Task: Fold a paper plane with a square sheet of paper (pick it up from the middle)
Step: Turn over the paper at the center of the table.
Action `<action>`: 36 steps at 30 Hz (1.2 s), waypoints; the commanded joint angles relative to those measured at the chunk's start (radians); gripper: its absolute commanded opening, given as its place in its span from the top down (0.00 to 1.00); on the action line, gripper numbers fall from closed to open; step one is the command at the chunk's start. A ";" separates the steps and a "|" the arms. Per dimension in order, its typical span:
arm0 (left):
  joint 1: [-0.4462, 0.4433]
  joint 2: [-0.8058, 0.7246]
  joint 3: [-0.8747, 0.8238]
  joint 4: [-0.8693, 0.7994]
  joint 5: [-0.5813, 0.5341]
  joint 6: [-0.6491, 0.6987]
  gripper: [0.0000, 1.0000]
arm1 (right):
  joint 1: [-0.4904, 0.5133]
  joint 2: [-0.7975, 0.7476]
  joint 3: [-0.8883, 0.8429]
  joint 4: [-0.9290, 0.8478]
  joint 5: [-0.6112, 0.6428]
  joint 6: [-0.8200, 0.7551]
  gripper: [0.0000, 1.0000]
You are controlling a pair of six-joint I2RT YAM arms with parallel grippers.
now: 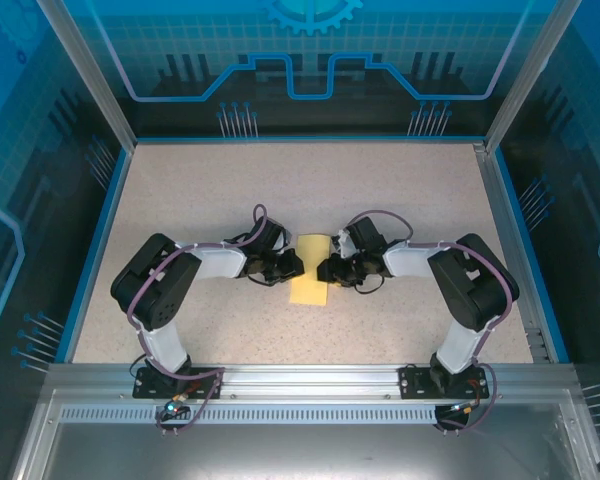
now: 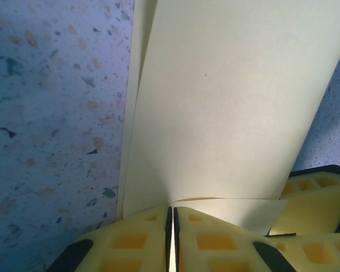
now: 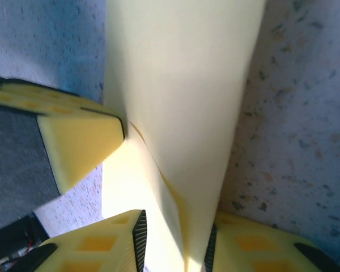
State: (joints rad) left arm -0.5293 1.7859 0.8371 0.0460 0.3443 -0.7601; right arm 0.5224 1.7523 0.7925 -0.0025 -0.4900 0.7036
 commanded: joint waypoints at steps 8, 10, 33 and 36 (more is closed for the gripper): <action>-0.001 -0.153 -0.020 -0.021 -0.037 -0.031 0.84 | -0.017 -0.080 -0.027 0.003 -0.041 -0.027 0.89; -0.001 -0.217 -0.034 -0.046 -0.087 -0.031 0.83 | -0.026 -0.124 -0.009 -0.061 -0.021 -0.055 0.93; 0.014 -0.720 -0.127 -0.419 -0.675 -0.096 0.58 | 0.242 -0.120 0.644 -1.410 1.241 -0.083 0.96; 0.017 -0.745 -0.134 -0.447 -0.703 -0.105 0.58 | 0.299 -0.004 0.685 -1.420 1.216 -0.053 0.95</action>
State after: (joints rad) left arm -0.5217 1.0714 0.7185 -0.3351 -0.2779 -0.8402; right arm 0.7696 1.6562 1.4364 -1.3048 0.6502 0.5854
